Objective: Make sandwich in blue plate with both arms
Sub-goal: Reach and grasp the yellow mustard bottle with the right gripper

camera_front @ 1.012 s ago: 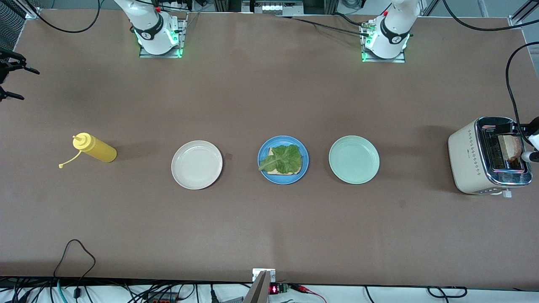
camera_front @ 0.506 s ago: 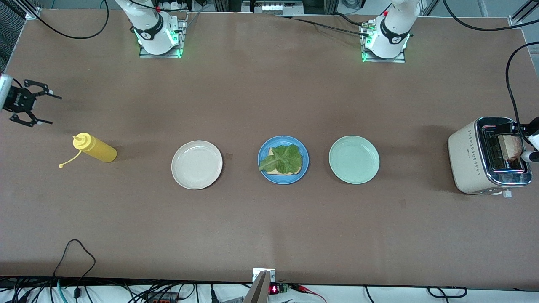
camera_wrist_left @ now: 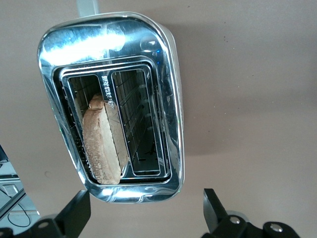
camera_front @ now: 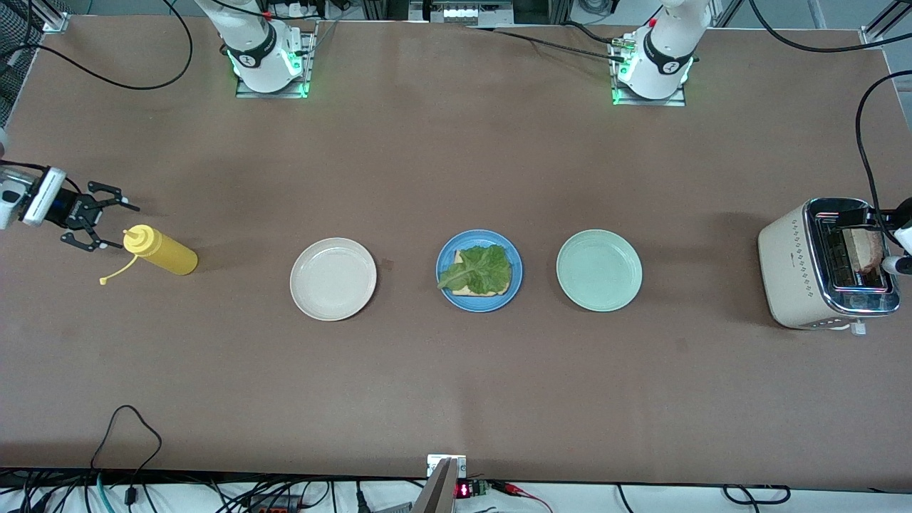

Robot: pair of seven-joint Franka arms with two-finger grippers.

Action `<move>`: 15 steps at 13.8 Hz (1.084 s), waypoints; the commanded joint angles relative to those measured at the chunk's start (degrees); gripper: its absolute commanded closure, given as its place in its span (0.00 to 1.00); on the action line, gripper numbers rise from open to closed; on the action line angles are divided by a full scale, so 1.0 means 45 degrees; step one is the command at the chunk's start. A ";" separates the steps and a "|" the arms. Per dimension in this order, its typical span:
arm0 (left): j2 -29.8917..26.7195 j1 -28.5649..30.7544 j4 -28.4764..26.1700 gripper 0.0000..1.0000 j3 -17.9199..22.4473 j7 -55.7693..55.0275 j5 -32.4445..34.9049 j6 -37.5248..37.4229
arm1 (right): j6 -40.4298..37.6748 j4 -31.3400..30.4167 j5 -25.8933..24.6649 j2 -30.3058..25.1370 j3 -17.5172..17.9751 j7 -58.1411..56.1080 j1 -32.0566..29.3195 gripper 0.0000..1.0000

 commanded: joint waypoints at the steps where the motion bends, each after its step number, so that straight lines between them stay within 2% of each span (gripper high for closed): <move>1: -0.0164 0.0014 0.0013 0.00 -0.0062 0.0120 0.0190 -0.0208 | -0.0578 0.1116 0.0824 0.0939 0.0903 -0.0507 -0.0687 0.00; 4: -0.0145 0.0014 0.0013 0.00 -0.0062 0.0120 0.0190 -0.0208 | -0.0950 0.1392 0.1293 0.1291 0.1219 -0.0526 -0.0768 0.00; 15: -0.0144 0.0014 0.0013 0.00 -0.0062 0.0120 0.0190 -0.0208 | -0.1029 0.1333 0.1509 0.1643 0.2468 -0.0448 -0.0553 0.00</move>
